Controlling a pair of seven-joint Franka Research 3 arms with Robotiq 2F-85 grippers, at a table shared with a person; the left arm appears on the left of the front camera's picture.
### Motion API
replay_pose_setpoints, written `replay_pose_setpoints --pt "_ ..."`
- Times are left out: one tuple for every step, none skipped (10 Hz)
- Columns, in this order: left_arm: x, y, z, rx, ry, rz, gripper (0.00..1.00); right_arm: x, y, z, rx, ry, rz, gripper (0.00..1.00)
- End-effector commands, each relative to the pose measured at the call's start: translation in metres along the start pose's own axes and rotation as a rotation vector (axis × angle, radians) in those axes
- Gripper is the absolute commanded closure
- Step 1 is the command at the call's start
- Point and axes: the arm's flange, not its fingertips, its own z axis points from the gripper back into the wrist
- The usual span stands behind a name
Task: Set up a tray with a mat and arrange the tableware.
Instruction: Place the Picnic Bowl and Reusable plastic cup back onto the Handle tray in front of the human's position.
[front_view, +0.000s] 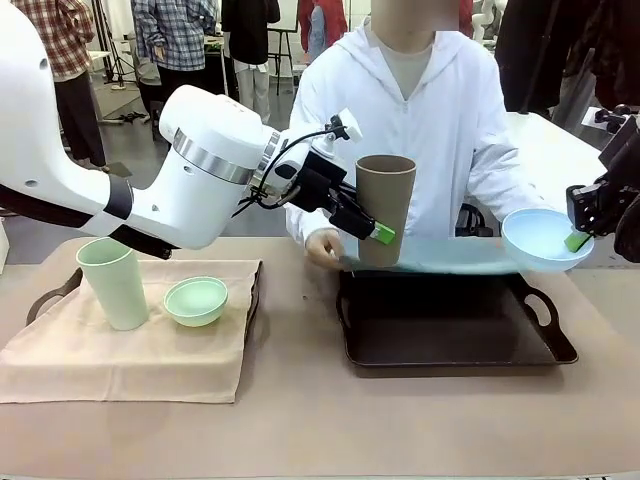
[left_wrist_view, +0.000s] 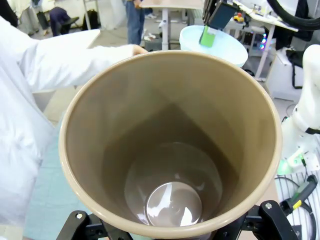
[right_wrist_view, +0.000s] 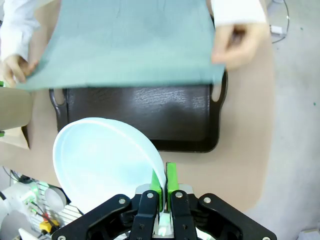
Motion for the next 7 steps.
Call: replay_pose_setpoints --pt "0.0027 0.0017 0.0006 -0.009 -0.009 -0.002 0.76 -0.0004 0.0001 0.0017 -0.001 -0.003 0.001 1.0" --pt "0.0027 0.0017 0.0006 -0.009 -0.009 -0.002 0.76 -0.0004 0.0001 0.0017 -0.001 -0.003 0.001 1.0" --pt "0.0027 0.0017 0.0006 -0.009 -0.009 -0.002 0.76 -0.0004 0.0001 0.0017 -0.001 -0.003 0.001 1.0" --pt "0.0027 0.0017 0.0006 -0.009 -0.009 -0.002 0.76 -0.0004 0.0001 0.0017 -0.001 -0.003 0.001 1.0" --pt "0.0027 0.0017 0.0006 -0.009 -0.009 -0.002 0.76 -0.0004 0.0001 0.0017 -0.001 -0.003 0.001 1.0" --pt "0.0027 0.0017 0.0006 -0.009 -0.009 -0.002 0.76 -0.0004 0.0001 0.0017 -0.001 -0.003 0.001 1.0" --pt "0.0027 0.0017 0.0006 -0.009 -0.009 -0.002 0.76 -0.0004 0.0001 0.0017 -0.001 -0.003 0.001 1.0"
